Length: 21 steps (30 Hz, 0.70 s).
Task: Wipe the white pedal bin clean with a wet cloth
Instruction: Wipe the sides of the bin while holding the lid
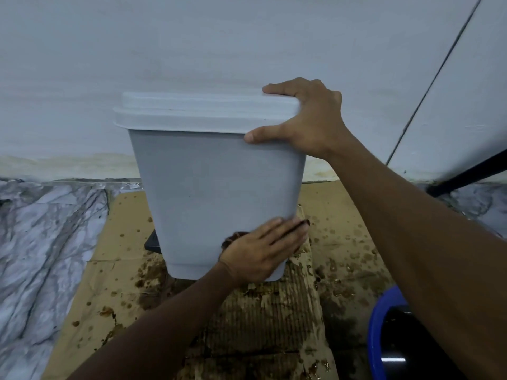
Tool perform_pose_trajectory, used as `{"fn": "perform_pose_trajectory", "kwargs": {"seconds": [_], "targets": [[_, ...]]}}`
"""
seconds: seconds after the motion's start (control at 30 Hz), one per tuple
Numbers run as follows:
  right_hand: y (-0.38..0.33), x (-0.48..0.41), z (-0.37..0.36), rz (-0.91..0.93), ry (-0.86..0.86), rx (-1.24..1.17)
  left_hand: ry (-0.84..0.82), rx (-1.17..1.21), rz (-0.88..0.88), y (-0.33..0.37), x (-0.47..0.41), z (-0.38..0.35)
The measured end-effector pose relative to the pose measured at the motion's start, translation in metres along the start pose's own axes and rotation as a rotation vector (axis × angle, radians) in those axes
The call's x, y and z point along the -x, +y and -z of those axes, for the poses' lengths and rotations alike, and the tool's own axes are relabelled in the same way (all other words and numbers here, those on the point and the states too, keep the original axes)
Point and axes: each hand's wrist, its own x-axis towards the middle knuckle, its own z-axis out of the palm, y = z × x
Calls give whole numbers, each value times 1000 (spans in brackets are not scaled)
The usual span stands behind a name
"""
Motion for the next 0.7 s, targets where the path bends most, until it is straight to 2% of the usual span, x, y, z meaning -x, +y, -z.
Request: {"fn": "perform_pose_trajectory", "kwargs": {"seconds": [0.2, 0.27, 0.4, 0.5, 0.6, 0.7], "targets": [[1, -1, 0, -1, -11, 0, -199, -46, -345, 30, 38, -11], [1, -1, 0, 2, -14, 4, -208, 18, -371, 32, 47, -8], [1, -1, 0, -8, -15, -7, -111, 131, -281, 15, 42, 9], [0, -1, 0, -4, -14, -5, 30, 196, -70, -17, 21, 27], [-1, 0, 1, -5, -13, -4, 106, 84, 72, -52, 0, 38], [-3, 0, 1, -13, -13, 0, 62, 35, 20, -46, 4, 28]]}}
